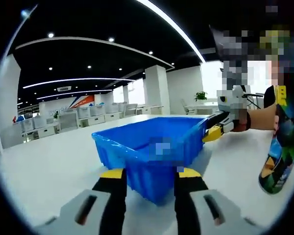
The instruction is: Open the lid of the chip container on the table, take out the chips, place them into the box in front of the container, and close the lid
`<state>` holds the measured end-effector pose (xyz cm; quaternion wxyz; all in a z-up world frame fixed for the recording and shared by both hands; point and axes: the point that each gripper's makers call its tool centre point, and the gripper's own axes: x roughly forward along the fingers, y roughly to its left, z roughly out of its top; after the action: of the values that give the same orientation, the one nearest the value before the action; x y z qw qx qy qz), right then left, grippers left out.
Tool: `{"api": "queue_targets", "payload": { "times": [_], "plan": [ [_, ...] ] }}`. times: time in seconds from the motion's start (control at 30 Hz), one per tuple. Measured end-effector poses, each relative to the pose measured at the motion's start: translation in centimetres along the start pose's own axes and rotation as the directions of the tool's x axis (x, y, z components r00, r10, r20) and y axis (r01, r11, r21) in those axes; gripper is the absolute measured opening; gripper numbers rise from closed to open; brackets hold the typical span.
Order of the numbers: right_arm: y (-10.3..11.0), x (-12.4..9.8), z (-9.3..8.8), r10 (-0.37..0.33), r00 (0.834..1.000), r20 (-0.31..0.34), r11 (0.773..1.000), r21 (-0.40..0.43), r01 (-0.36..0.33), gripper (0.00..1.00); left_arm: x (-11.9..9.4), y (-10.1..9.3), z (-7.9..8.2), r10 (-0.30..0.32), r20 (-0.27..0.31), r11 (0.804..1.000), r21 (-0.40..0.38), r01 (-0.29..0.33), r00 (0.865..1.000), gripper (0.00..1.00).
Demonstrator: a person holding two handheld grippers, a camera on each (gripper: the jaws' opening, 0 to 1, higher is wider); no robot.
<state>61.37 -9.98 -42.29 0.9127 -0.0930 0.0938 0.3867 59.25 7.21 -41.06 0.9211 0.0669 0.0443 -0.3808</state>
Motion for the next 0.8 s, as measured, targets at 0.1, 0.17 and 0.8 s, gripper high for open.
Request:
{"api": "queue_targets", "payload": {
  "times": [0.1, 0.17, 0.8],
  "plan": [
    [-0.1, 0.1, 0.3, -0.01, 1.0, 0.009, 0.999, -0.043, 0.01, 0.34, 0.1, 0.2, 0.1, 0.009, -0.004, 1.0, 0.023, -0.009, 1.0, 0.38],
    [-0.4, 0.1, 0.7, -0.01, 1.0, 0.024, 0.999, -0.034, 0.01, 0.34, 0.0, 0.4, 0.4, 0.014, 0.006, 1.0, 0.017, -0.014, 1.0, 0.38],
    [-2.4, 3.2, 3.0, 0.004, 1.0, 0.031, 0.998, -0.058, -0.002, 0.35, 1.7, 3.8, 2.0, 0.042, 0.0, 0.999, 0.007, -0.042, 0.999, 0.38]
  ]
}}
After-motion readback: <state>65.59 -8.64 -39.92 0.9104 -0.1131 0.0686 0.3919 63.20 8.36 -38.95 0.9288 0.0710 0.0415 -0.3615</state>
